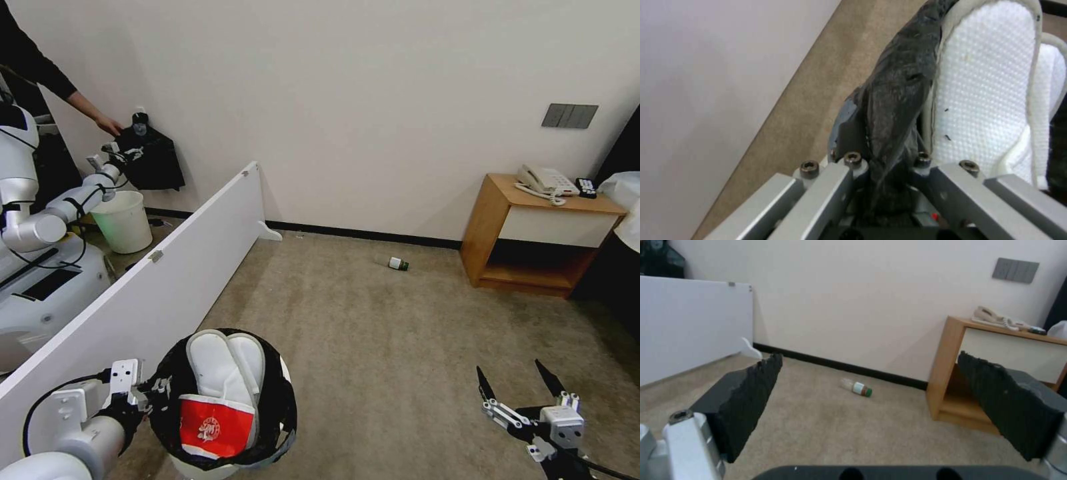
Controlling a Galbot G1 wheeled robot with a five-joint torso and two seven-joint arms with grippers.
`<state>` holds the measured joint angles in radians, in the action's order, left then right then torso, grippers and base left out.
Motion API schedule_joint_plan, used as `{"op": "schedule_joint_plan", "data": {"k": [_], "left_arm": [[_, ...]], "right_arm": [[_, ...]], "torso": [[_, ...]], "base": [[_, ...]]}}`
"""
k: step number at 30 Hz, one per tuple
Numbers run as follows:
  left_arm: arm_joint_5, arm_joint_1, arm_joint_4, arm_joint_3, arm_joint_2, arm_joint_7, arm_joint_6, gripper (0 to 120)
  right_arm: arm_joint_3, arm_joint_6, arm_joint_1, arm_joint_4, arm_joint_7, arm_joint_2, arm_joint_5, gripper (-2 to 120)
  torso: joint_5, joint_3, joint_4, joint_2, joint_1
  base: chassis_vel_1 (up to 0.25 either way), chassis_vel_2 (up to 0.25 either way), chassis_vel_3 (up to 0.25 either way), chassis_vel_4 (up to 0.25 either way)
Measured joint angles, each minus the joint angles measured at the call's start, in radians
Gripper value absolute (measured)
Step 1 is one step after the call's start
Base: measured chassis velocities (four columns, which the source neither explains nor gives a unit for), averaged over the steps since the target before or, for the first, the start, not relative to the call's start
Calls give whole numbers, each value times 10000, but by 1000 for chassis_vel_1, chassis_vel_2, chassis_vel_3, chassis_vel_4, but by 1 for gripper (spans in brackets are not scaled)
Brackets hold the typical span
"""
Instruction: Pick up the trash bin, then pick up the garbage from the floor and place it into the trash bin.
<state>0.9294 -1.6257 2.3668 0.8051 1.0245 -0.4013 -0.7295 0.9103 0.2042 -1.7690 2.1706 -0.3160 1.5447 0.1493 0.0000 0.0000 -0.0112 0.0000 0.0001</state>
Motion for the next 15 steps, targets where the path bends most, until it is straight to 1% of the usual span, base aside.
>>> {"op": "schedule_joint_plan", "data": {"k": [15], "left_arm": [[-75, -68, 9, -28, 104, -22, -7, 4]], "right_arm": [[-34, 69, 93, -138, -99, 156, -114, 100]], "torso": [[0, 0, -1, 0, 0]], "base": [[0, 0, 0, 0]]}}
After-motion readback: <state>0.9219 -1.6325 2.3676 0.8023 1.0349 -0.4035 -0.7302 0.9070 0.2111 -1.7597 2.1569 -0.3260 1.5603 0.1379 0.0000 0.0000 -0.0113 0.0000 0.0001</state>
